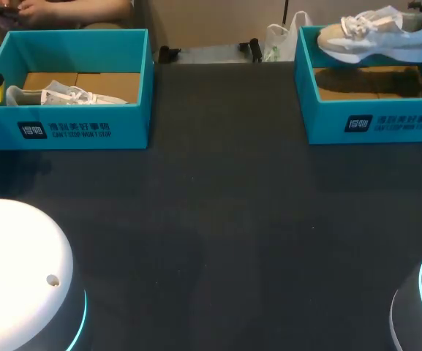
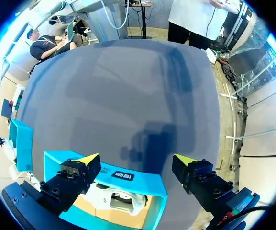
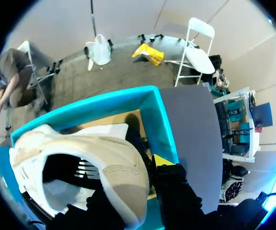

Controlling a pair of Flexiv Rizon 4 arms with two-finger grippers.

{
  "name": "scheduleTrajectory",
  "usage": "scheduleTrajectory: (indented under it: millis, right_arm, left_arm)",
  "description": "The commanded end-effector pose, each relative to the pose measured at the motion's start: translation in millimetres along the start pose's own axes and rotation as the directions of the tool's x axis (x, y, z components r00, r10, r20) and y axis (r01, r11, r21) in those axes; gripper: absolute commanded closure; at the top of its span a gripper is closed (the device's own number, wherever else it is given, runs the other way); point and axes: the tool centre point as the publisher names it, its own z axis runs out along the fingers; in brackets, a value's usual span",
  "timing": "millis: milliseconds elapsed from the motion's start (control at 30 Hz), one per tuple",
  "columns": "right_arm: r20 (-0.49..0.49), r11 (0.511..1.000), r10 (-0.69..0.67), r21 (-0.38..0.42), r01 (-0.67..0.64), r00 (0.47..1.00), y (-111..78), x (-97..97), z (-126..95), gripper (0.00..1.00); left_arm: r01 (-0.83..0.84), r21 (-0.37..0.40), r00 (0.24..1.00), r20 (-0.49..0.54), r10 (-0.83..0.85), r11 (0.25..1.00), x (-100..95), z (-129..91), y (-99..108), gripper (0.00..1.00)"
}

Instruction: Take the shoe out of the shoebox, open the shoe tongue, remove and reinsert the insole, then place the shoe into the shoebox

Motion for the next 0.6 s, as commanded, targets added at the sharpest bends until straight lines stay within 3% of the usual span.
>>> scheduleTrajectory:
  millis: [33,600]
  right_arm:
    - [-0.009,0.996,-0.017,-0.088,0.016,1.0,-15.1,-2.3,-34,1.0]
    - [-0.018,0.986,-0.098,-0.139,0.094,0.995,-27.5,3.7,-104,1.0]
  left_arm:
    - [0.001,-0.002,1.0,-0.003,-0.001,1.0,-0.1,-1,-1,0.0]
    - [0.001,-0.002,1.0,-0.003,-0.001,1.0,-0.1,-1,-1,0.0]
